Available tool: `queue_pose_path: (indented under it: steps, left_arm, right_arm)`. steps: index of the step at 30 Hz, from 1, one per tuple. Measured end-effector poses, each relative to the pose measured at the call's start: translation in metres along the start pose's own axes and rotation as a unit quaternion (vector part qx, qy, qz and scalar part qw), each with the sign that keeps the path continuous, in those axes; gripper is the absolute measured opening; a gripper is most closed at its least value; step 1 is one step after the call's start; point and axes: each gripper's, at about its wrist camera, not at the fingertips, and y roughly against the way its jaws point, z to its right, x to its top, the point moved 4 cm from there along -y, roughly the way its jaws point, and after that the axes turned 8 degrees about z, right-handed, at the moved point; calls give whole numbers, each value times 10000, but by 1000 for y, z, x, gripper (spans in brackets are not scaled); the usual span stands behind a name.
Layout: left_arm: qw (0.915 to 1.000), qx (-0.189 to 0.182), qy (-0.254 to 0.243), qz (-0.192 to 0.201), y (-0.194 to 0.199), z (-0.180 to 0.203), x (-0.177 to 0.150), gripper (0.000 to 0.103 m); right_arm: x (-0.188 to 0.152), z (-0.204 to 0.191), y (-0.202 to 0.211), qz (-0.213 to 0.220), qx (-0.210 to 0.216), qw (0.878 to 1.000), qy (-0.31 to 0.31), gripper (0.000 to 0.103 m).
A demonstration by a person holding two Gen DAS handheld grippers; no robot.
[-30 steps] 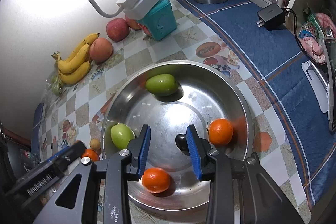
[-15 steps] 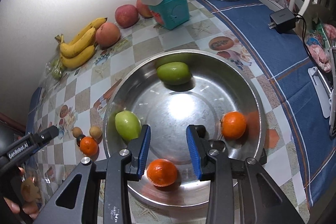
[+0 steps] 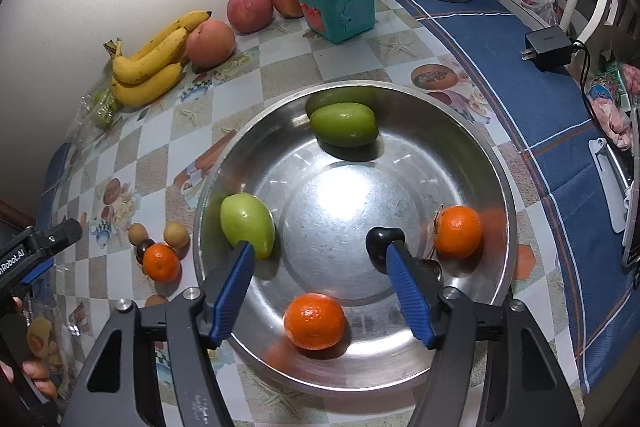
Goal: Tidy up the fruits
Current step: 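Move both open tools from the bowl toward the fruit cluster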
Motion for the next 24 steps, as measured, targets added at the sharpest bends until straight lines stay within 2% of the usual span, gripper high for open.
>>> queue_pose_path:
  steps: [2,4,8,10,11,18,24]
  left_arm:
    - [10000,72,-3,-24,-2,-3,-1,103]
    - [9999,145,-22,-57,-4,-6,-2,103]
    - [9995,292,-58,-53,-6,-10,-2,103]
    - [9993,351,-101,-44,-7,-11,-2,103]
    - [9992,368,-116,-42,-8,-11,-2,103]
    - [9989,436,-161,-8,-8,-11,-2,103]
    - [9986,412,-346,-9,-8,-7,-3,103]
  right_arm:
    - [-1,0,-2,-9,-38,10000,12,73]
    - [-2,1,-3,-12,-76,10000,8,84]
    - [-2,1,-3,46,-104,9999,35,84]
    - [-2,1,-4,85,-149,9998,88,94]
    - [-2,0,-4,104,-171,9997,112,96]
    - [-3,5,-6,74,-336,9994,101,102]
    - [-3,12,-6,108,-351,9993,-21,102]
